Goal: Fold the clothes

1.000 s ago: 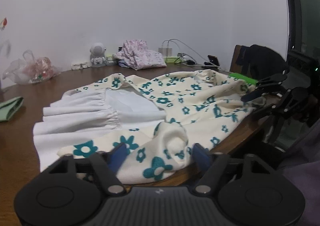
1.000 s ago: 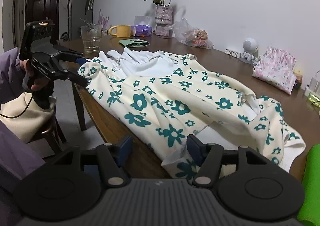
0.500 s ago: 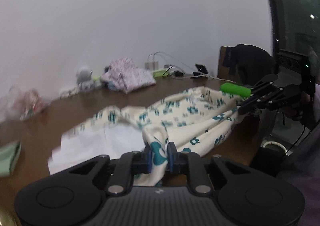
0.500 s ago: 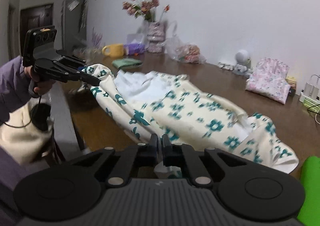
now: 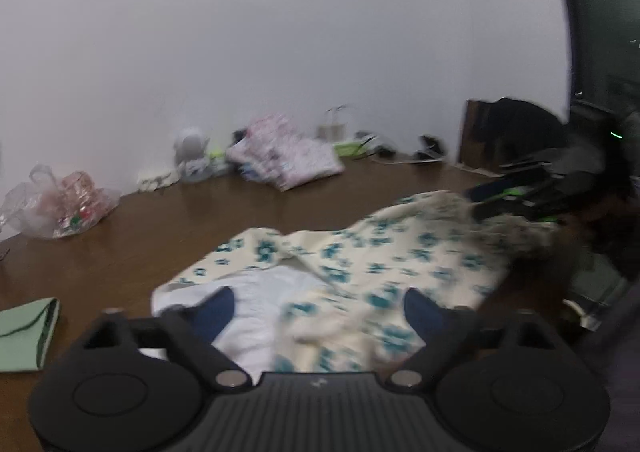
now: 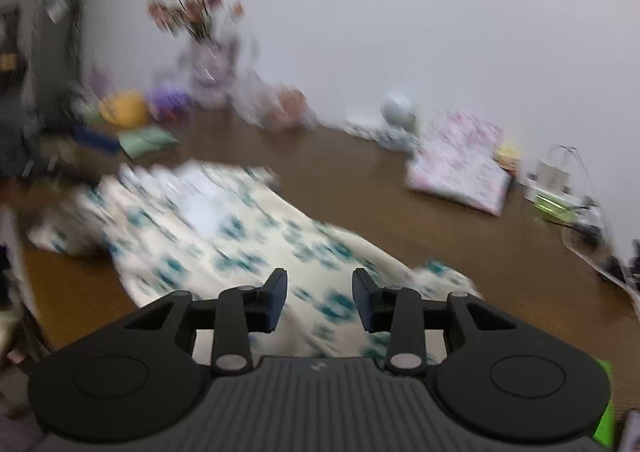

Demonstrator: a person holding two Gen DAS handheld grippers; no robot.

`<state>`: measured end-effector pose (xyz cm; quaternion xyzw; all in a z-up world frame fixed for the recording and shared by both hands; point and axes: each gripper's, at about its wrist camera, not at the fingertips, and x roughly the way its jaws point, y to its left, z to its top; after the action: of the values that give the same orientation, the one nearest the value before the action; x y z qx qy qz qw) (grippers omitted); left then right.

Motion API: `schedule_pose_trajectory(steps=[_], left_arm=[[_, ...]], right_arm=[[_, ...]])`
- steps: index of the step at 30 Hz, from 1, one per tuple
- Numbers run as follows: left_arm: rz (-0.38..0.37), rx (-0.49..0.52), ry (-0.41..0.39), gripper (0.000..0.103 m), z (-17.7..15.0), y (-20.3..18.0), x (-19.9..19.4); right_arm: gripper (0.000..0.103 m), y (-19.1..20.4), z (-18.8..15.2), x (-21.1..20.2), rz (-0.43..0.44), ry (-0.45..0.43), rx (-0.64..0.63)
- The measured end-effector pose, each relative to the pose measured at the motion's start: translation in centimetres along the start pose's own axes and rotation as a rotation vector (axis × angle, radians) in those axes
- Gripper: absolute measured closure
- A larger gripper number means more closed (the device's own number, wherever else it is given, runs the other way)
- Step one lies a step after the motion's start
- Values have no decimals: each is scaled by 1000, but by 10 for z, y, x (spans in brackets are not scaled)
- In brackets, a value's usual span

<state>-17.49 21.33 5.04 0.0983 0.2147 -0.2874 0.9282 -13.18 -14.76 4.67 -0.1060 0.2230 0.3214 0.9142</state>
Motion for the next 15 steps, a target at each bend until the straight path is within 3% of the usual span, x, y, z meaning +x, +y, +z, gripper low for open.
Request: schedule_pose_trajectory(steps=[4, 5, 7, 9, 13, 15], left_arm=[[22, 70, 66, 12, -16, -23, 10], [32, 86, 86, 19, -20, -28, 15], [54, 120, 126, 31, -28, -38, 23], [74, 129, 137, 33, -32, -38, 26], [84, 157, 166, 34, -34, -29, 30], [90, 196, 177, 46, -35, -23, 29]], right_arm=[[66, 24, 0, 13, 189, 5, -46], [66, 31, -3, 18, 207, 15, -77], [66, 44, -7, 24, 234, 26, -123], [65, 48, -11, 28, 266, 38, -132], [65, 56, -22, 36, 244, 86, -147], [65, 53, -25, 37, 251, 89, -147]])
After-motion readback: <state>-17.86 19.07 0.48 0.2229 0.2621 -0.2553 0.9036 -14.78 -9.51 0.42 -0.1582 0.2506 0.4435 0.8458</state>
